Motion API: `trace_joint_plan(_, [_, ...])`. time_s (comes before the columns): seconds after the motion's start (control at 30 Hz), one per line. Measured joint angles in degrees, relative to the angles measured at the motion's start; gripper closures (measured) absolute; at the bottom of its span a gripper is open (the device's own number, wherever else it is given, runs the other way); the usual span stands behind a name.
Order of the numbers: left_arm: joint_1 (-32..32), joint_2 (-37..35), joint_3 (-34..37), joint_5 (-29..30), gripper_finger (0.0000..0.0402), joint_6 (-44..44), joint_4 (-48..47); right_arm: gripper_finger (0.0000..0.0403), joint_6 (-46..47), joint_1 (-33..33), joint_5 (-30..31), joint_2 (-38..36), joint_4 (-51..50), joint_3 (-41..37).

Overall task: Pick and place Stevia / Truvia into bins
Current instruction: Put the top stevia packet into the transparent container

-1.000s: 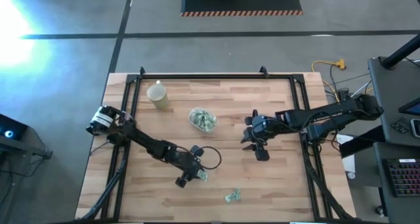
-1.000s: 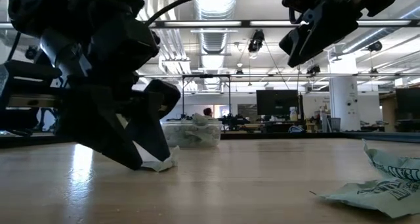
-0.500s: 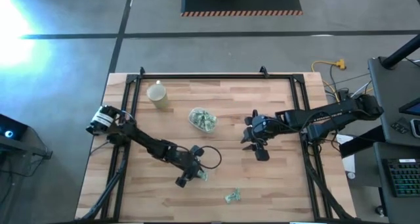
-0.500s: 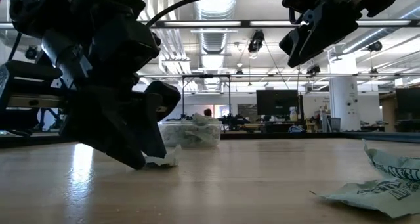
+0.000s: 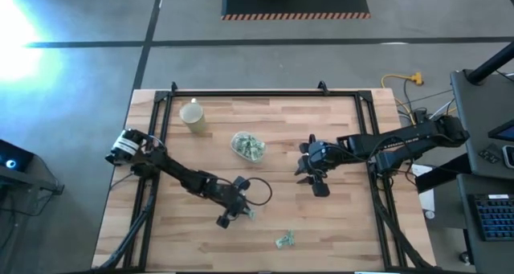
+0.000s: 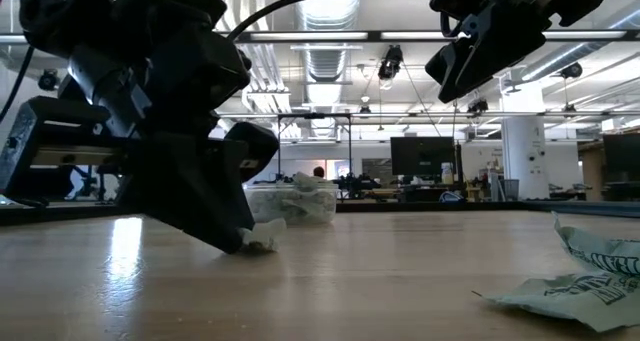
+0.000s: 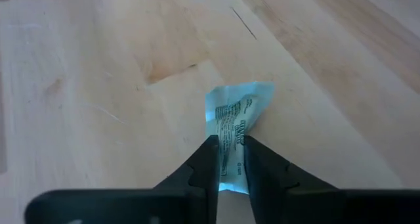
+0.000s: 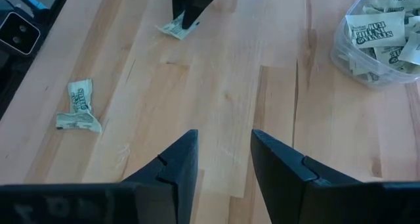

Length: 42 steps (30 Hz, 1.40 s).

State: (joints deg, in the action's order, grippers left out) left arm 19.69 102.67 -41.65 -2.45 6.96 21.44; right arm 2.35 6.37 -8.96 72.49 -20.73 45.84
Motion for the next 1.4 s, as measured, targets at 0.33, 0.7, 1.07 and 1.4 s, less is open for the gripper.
trace_joint_plan(0.33, [0.0, -2.3, -0.2, 4.7, 0.0357, 0.0, -0.7, 0.0271, 0.0, 0.0, 0.0, 0.0, 0.0, 0.0])
trace_joint_plan(0.7, [0.1, -4.1, -0.1, 7.5, 0.0357, -0.2, -2.9, 0.0271, 0.0, 0.0, 0.0, 0.0, 0.1, 0.0])
trace_joint_plan(1.07, [0.1, -4.1, -0.1, 9.4, 0.0398, -0.2, -3.9, 0.0272, 0.0, 0.0, 0.0, 0.0, 0.1, -0.2])
trace_joint_plan(1.4, [0.1, -5.1, -0.1, 12.3, 0.0401, 1.3, -5.0, 0.0273, -0.9, 0.0, 0.1, 0.0, 0.2, -0.2])
